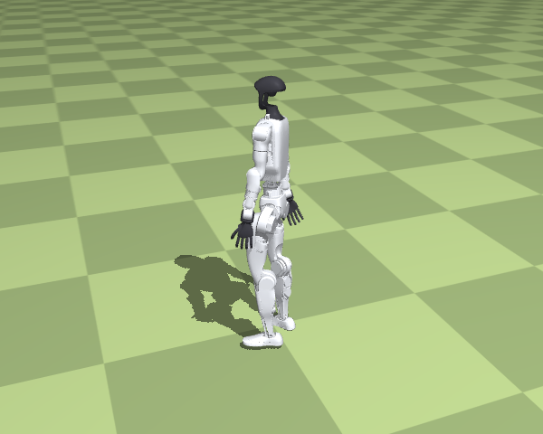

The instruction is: Upper body actions

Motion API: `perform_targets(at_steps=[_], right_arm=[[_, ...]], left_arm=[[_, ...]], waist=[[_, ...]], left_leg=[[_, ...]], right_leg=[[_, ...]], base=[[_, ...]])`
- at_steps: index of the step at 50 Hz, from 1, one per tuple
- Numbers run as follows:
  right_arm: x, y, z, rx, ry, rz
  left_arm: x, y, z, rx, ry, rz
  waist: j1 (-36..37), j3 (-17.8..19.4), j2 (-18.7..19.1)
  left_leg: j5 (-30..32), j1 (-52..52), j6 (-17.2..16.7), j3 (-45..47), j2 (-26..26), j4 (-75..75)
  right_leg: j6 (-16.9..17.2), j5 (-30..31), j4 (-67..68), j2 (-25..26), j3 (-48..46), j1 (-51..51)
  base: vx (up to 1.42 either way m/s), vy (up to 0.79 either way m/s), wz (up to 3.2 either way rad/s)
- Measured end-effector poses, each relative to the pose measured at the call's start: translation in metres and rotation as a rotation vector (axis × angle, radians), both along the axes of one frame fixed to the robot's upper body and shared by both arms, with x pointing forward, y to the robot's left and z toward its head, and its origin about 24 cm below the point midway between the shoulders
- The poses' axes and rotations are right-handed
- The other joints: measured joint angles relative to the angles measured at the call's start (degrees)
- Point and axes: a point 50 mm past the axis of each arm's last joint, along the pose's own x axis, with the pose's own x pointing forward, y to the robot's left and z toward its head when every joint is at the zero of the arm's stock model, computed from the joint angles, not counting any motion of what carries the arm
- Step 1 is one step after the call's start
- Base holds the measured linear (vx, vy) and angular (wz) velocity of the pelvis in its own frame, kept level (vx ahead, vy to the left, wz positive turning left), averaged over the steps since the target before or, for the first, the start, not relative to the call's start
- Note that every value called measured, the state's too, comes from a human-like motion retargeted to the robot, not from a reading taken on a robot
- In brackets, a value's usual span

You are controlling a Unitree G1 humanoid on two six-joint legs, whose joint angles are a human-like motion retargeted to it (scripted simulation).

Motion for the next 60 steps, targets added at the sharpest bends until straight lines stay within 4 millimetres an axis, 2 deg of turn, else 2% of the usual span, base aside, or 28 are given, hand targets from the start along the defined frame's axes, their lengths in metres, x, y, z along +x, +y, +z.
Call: perform_targets(at_steps=[2,4,7,10,13,15,17,18,20,22,25,30,35,38,42,45,48,50,52,57,58,60], right_arm=[[0.009,0.007,-0.002,0.03,-0.023,0.035],[0.02,0.013,-0.004,0.064,-0.043,0.1],[0.036,0.021,-0.006,0.115,-0.09,0.214],[0.056,0.027,-0.006,0.162,-0.163,0.308],[0.069,0.032,-0.005,0.183,-0.231,0.342],[0.077,0.032,-0.004,0.171,-0.28,0.333],[0.08,0.029,-0.004,0.153,-0.317,0.304],[0.08,0.027,-0.003,0.145,-0.331,0.285],[0.078,0.021,-0.003,0.127,-0.351,0.237],[0.07,0.015,-0.003,0.106,-0.345,0.177],[0.05,0.005,-0.003,0.075,-0.3,0.062],[0.005,0.0,-0.003,0.024,-0.177,-0.125],[-0.029,0.007,0.001,-0.006,-0.061,-0.261],[-0.04,0.014,0.001,0.004,-0.03,-0.32],[-0.041,0.017,0.001,0.028,-0.026,-0.332],[-0.045,0.016,0.002,0.018,-0.026,-0.304],[-0.037,0.013,0.0,0.014,-0.049,-0.269],[-0.02,0.009,-0.001,0.027,-0.079,-0.241],[-0.009,0.012,-0.003,0.04,-0.117,-0.212],[0.046,0.015,-0.005,0.107,-0.251,-0.068],[0.053,0.017,-0.005,0.117,-0.275,-0.041],[0.071,0.021,-0.004,0.152,-0.317,0.04]], left_arm=[[0.001,0.005,0.001,0.02,-0.009,0.0],[-0.009,0.006,-0.001,0.018,0.014,0.04],[-0.04,-0.001,-0.005,-0.04,0.101,0.152],[-0.073,-0.009,-0.005,-0.127,0.211,0.263],[-0.103,-0.014,-0.002,-0.171,0.324,0.285],[-0.116,-0.015,0.0,-0.184,0.378,0.259],[-0.126,-0.013,0.002,-0.192,0.41,0.223],[-0.13,-0.013,0.003,-0.195,0.425,0.206],[-0.134,-0.01,0.004,-0.201,0.457,0.174],[-0.131,-0.007,0.005,-0.195,0.473,0.151],[-0.112,-0.001,0.003,-0.172,0.439,0.122],[-0.063,0.013,0.0,-0.123,0.282,0.056],[-0.015,0.021,0.003,-0.057,0.142,0.011],[0.004,0.02,0.004,-0.044,0.072,-0.003],[0.019,0.014,0.006,-0.048,0.007,-0.014],[0.011,0.006,0.003,-0.058,0.014,-0.019],[-0.008,-0.001,-0.001,-0.083,0.058,-0.012],[-0.021,-0.004,-0.003,-0.116,0.105,0.008],[-0.046,-0.011,-0.005,-0.152,0.172,0.05],[-0.093,-0.032,-0.004,-0.292,0.287,0.258],[-0.101,-0.035,-0.004,-0.306,0.305,0.29],[-0.114,-0.041,-0.002,-0.337,0.338,0.36]], waist=[[2.32,0.66,-1.42],[4.69,0.43,-2.3],[5.49,-0.34,-2.77],[2.84,-0.38,-2.71],[1.71,0.69,-2.69],[2.82,1.16,-2.3],[5.05,1.09,-0.93],[4.64,1.55,0.27],[2.44,3.46,1.67],[-0.15,4.96,1.86],[-2.54,6.59,1.3],[-5.8,10.02,0.68],[-7.57,11.48,1.32],[-8.15,12.11,1.58],[-8.13,12.29,1.21],[-7.37,11.12,0.77],[-5.5,9.54,-0.19],[-2.96,8.6,-1.15],[-1.72,7.21,-1.44],[1.04,4.4,-2.13],[1.52,3.49,-2.05],[1.12,2.86,-2.63]], left_leg=[[-0.46,1.05,0.19,1.38,-0.79,-0.56],[-0.68,1.88,0.71,3.33,-1.52,-1.59],[-1.16,2.95,1.68,4.84,-2.67,-2.74],[-1.97,3.36,2.63,4.36,-3.4,-2.39],[-2.91,4.47,3.35,4.05,-3.81,-1.68],[-3.47,4.75,3.57,4.85,-3.2,-1.17],[-3.88,4.76,3.73,6.88,-1.15,-0.88],[-3.89,5.01,3.95,6.48,0.12,-0.65],[-3.79,6.07,4.42,4.68,1.34,-0.21],[-3.41,6.61,4.95,2.76,1.37,0.0],[-2.97,7.52,5.71,0.69,0.61,-0.16],[-2.02,9.52,6.46,-3.09,0.72,-0.51],[-1.0,9.23,6.85,-4.94,2.93,-0.6],[-0.78,8.67,6.94,-6.03,3.96,0.01],[-0.73,8.45,6.95,-6.65,3.95,0.29],[-0.6,9.09,6.86,-6.59,3.18,-0.5],[-0.86,9.28,6.72,-5.38,1.66,-1.01],[-1.45,8.97,6.57,-2.98,0.47,-0.95],[-1.51,8.81,6.33,-1.89,-0.2,-1.58],[-2.05,6.84,5.39,2.51,-1.97,-2.16],[-2.03,6.22,5.14,3.17,-2.19,-2.36],[-2.33,5.89,4.69,3.74,-3.51,-2.18]], right_leg=[[0.44,0.67,0.02,-0.97,1.55,-0.43],[0.98,1.22,0.25,-1.44,3.72,-1.2],[1.9,1.55,0.89,-1.97,5.56,-1.78],[2.73,1.32,2.13,-2.44,5.18,-1.5],[3.05,1.8,6.13,-3.08,5.11,-1.78],[2.76,4.88,11.26,-2.98,6.2,-4.06],[0.39,8.43,19.42,-2.02,8.77,-8.61],[-2.55,9.28,23.83,-1.08,8.9,-10.59],[-4.61,9.5,29.29,0.06,9.88,-13.17],[-3.14,10.3,27.16,0.22,10.0,-14.79],[-2.75,9.64,19.89,-1.1,8.55,-17.98],[-1.58,6.84,7.52,-2.93,8.68,-24.55],[-1.22,5.79,4.84,-2.84,12.64,-32.05],[-1.74,6.16,6.12,-3.49,11.38,-32.77],[-2.21,7.12,8.52,-4.36,9.31,-30.48],[-1.88,8.04,8.57,-4.39,8.58,-25.91],[-0.95,8.87,8.4,-4.4,7.85,-20.69],[-0.69,9.09,9.26,-4.12,7.6,-17.87],[-0.33,9.86,8.89,-3.73,5.58,-13.3],[2.03,13.17,9.66,-0.93,8.57,-4.06],[3.03,9.62,8.7,-0.25,7.93,-1.89],[2.91,4.06,5.08,-0.52,5.09,0.82]], base=[[-0.15,0.15,-0.66],[-0.08,0.18,-0.84],[-0.04,0.2,-0.47],[-0.09,0.19,0.04],[-0.13,0.18,-0.03],[-0.12,0.13,-0.54],[-0.09,0.12,-0.76],[-0.12,0.13,-0.02],[-0.14,0.06,0.65],[-0.17,0.02,0.81],[-0.11,0.04,0.67],[-0.09,0.0,0.68],[-0.09,-0.04,0.35],[-0.06,-0.05,0.3],[-0.01,-0.01,0.06],[0.04,-0.02,-0.04],[0.1,-0.05,-0.38],[0.11,-0.06,-0.82],[0.12,-0.06,-0.7],[0.12,-0.07,-0.72],[0.16,-0.07,-0.45],[0.17,-0.05,-0.26]])
